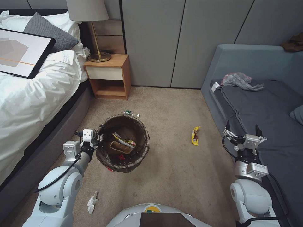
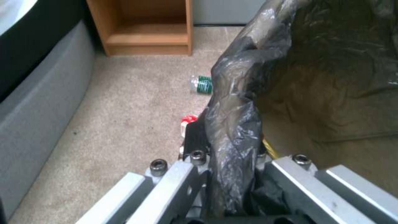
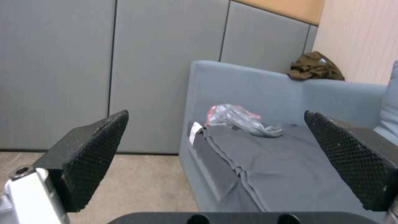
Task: Pick up the trash bin, then pick up the garbage from the floor and place it into the trash bin.
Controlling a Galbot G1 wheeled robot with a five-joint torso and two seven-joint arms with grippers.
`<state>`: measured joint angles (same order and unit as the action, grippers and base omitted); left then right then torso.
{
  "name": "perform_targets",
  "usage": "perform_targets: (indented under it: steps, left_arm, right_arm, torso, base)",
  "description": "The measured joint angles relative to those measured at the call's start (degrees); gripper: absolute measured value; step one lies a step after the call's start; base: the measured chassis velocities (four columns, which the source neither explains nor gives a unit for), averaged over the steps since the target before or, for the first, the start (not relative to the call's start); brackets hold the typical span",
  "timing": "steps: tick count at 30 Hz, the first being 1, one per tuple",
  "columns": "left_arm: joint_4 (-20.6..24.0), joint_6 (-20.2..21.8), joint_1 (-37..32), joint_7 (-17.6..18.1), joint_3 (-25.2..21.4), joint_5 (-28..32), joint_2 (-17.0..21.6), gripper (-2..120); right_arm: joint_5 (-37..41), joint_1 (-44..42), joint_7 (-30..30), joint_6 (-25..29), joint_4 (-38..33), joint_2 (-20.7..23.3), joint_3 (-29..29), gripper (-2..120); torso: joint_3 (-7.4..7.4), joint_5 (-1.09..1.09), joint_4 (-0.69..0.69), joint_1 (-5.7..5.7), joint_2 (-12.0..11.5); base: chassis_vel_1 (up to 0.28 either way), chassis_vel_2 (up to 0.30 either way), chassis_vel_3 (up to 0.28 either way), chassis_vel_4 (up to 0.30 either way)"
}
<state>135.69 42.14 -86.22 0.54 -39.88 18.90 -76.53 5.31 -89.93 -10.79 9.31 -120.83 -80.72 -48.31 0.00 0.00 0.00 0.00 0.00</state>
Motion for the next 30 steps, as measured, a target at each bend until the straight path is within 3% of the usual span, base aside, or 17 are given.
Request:
perform_targets:
  steps: [13, 30]
  left_arm:
    - [0.0, 0.0, -0.18, -0.13, 0.02, -0.06, 0.04, 0]
    - [-0.15, 0.0, -0.24, -0.19, -0.35, -0.11, 0.41, 0]
  right_arm:
    - [0.35, 2.17, -0.22, -0.08, 0.6, 0.8, 0.92, 100]
    - [0.71, 3.89, -0.63, -0.96, 1.02, 1.84, 2.44, 100]
  torso:
    - [0.0, -0.01, 0.0, 0.0, 0.0]
    - [0.0, 0.0, 0.0, 0.0, 0.0]
  base:
    - [-0.019, 0.012, 0.016, -0.011]
    - [-0.097, 0.102, 0.104, -0.105]
